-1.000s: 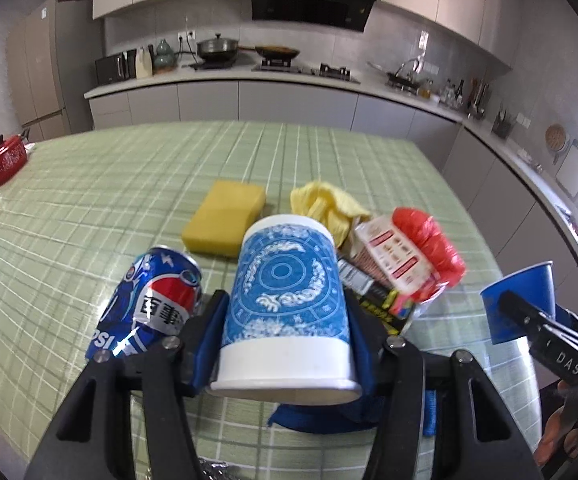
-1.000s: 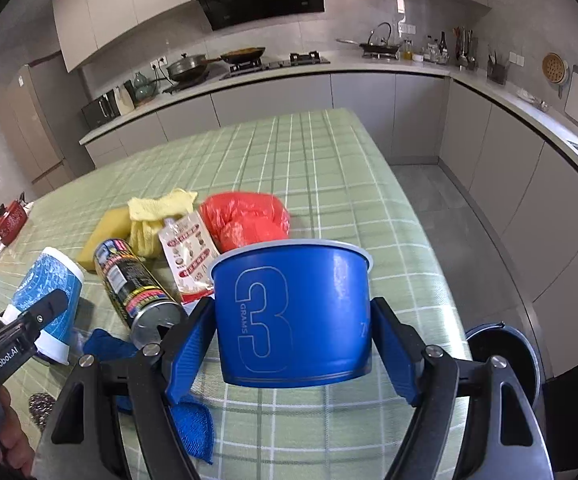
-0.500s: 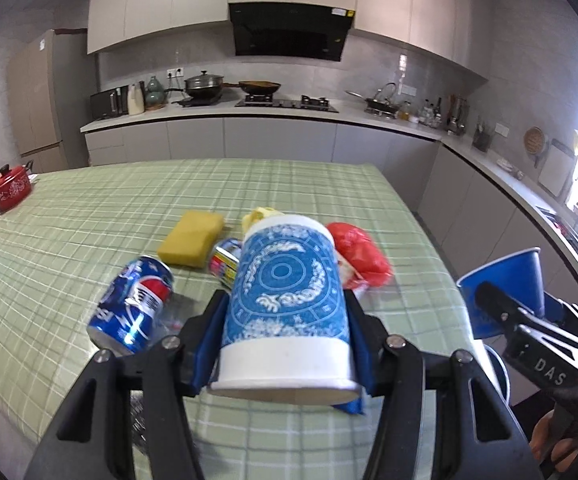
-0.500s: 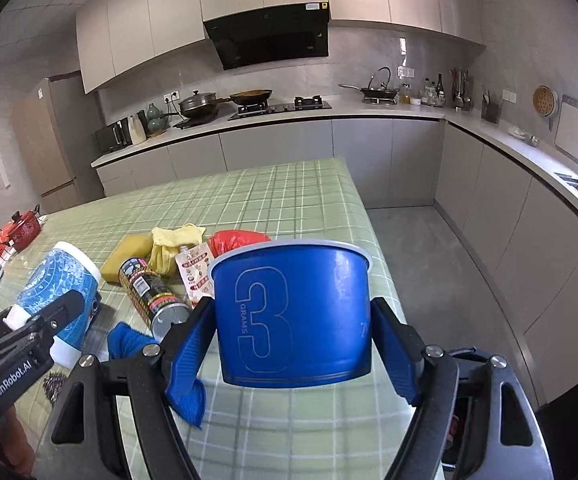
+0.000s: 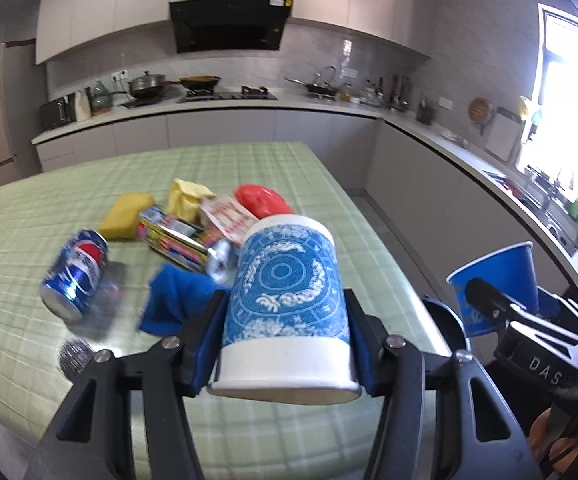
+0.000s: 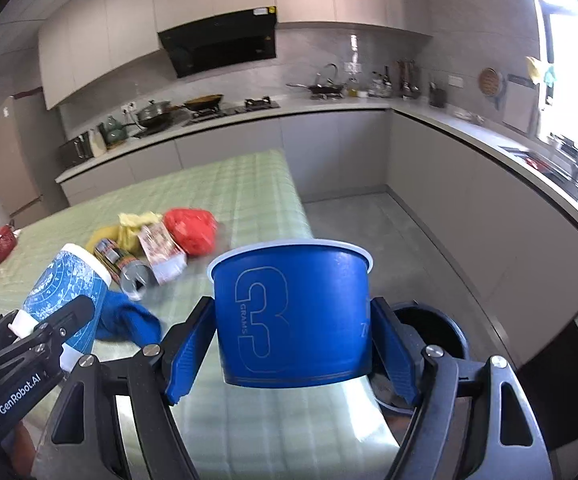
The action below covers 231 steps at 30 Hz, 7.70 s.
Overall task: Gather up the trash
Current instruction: 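Carry the blue bowl and blue-patterned cup over the black bucket, then open both tools to drop the bowl and cup into the bucket, then move both open tools back toward the blue cloth and Pepsi can, then grasp the black spray can with the right tool while the left tool grasps the Pepsi can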
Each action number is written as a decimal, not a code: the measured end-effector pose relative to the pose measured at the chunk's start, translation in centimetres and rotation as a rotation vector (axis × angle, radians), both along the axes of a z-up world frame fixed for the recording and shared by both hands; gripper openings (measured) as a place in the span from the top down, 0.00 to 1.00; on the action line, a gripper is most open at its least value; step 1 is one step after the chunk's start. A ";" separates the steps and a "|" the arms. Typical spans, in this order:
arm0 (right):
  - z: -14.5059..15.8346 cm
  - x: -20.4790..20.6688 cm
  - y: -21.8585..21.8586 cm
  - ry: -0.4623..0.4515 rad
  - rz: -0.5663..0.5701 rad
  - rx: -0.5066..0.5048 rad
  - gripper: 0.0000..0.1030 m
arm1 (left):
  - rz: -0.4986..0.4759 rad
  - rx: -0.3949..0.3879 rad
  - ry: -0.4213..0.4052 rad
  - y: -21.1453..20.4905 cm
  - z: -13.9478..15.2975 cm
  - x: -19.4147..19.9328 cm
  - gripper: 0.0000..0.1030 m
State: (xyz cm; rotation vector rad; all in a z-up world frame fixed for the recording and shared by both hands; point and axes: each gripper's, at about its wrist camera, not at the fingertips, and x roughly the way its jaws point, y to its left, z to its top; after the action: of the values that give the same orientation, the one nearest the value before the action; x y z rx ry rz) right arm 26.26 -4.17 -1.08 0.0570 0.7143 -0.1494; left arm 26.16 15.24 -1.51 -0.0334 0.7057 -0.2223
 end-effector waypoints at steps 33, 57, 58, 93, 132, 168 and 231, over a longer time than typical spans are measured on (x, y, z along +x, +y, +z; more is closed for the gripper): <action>-5.5 -0.6 -31.5 0.142 -0.018 0.095 0.24 | -0.039 0.076 0.180 -29.3 -9.1 1.0 0.45; -17.4 9.2 -33.5 0.284 0.086 0.181 0.20 | 0.121 0.234 0.306 -31.4 -15.9 4.5 0.27; -17.1 9.1 -33.5 0.278 0.082 0.172 0.20 | 0.127 0.232 0.301 -31.7 -15.4 4.7 0.27; -0.1 1.3 -8.9 0.044 0.119 0.073 0.20 | 0.223 0.083 0.076 -6.6 0.7 -3.1 0.27; -0.5 10.1 12.2 0.021 0.365 0.103 0.20 | 0.386 0.096 0.086 10.3 -0.3 3.0 0.26; -9.5 16.2 22.7 0.187 0.269 0.156 0.20 | 0.259 0.117 0.145 20.8 -3.2 9.5 0.27; -11.3 21.0 22.8 0.211 0.368 0.104 0.30 | 0.264 0.052 0.255 20.4 -7.1 12.6 0.31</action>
State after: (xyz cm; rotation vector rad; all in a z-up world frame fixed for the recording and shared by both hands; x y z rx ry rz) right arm 47.25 18.61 -12.34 0.0080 0.9304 0.2371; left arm 38.79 35.59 -8.59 -0.1063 0.9516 0.0553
